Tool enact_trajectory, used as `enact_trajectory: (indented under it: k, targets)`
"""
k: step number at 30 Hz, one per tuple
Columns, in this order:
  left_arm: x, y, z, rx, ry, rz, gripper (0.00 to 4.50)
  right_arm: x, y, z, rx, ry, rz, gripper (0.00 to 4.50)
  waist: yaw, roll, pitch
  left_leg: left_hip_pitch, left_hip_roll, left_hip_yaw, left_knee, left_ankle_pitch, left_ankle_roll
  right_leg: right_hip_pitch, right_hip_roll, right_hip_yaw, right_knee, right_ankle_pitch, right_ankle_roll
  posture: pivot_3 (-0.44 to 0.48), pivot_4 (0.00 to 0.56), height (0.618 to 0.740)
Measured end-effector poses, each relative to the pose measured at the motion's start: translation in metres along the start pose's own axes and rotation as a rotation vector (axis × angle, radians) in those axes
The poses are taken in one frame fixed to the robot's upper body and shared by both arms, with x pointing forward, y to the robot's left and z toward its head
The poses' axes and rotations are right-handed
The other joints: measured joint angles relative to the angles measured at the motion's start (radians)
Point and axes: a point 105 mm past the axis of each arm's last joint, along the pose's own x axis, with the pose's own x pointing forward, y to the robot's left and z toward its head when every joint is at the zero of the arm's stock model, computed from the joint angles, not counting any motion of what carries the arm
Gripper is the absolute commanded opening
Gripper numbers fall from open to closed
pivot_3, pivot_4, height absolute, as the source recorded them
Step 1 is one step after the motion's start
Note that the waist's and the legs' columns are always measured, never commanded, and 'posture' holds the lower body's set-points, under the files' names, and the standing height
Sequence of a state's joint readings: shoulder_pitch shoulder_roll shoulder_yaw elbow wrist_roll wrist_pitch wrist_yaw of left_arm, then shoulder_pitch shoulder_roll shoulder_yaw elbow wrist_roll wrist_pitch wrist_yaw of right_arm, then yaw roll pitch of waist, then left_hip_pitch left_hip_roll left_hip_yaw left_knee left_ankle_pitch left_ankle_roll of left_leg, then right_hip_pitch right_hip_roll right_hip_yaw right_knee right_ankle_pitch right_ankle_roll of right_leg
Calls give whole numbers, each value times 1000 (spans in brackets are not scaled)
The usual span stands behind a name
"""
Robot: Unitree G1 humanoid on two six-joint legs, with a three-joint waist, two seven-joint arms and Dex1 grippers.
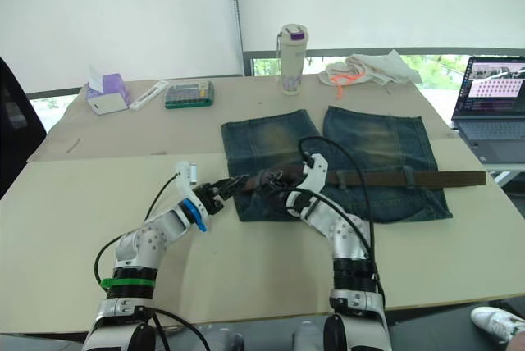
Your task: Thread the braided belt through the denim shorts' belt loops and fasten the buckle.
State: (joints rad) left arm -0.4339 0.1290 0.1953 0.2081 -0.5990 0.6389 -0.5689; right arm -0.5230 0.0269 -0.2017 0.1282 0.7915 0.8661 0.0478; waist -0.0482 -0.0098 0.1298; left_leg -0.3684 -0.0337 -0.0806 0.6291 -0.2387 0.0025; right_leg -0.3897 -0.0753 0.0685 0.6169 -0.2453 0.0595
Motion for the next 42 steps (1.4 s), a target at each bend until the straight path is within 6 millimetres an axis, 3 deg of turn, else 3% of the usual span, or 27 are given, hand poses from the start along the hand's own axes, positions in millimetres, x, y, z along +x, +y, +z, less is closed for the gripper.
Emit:
enact_trajectory:
  k: [6, 14, 19, 28, 32, 39, 42]
  targets:
    - [-1, 1, 0, 0, -1, 3, 4481, 3, 3, -1, 16, -18, 2, 0, 0, 0, 0, 0, 0, 0, 0, 0, 0, 0, 0, 0, 0, 0, 0, 0, 150, 740]
    - [-2, 1, -1, -17, -6, 1, 4481, -2, 1, 8, 227, -85, 75, 0, 4, 0, 0, 0, 0, 0, 0, 0, 0, 0, -1, 0, 0, 0, 0, 0, 150, 740]
    - [0, -2, -3, -58, -17, -8, 4481, -6, 11, 11, 324, -84, 172, 0, 4, 0, 0, 0, 0, 0, 0, 0, 0, 0, -1, 0, 0, 0, 0, 0, 150, 740]
    - [9, -17, 4, -166, -85, -66, 4481, -6, 14, 1, 336, -53, 190, 0, 1, 0, 0, -1, 0, 0, -1, 0, 0, 0, 0, 0, -1, 0, 0, 0, 150, 740]
    - [9, -18, 5, -180, -91, -72, 3363, -6, 15, 0, 331, -51, 190, 0, 1, 0, 0, 0, 0, 0, -1, 0, 0, 0, 0, 0, -1, 0, 0, 0, 150, 740]
    - [10, -20, 5, -182, -93, -71, 962, -5, 15, -1, 320, -48, 182, 0, 1, 0, 0, 0, 0, 0, -1, 0, 0, 0, 0, 0, -1, 0, 0, 0, 150, 740]
    - [10, -19, 5, -181, -95, -67, 10, -3, 14, -3, 292, -49, 167, 1062, 1, 0, 0, 0, 0, 0, -1, 0, 0, 0, 0, 0, -1, 0, 0, 0, 150, 740]
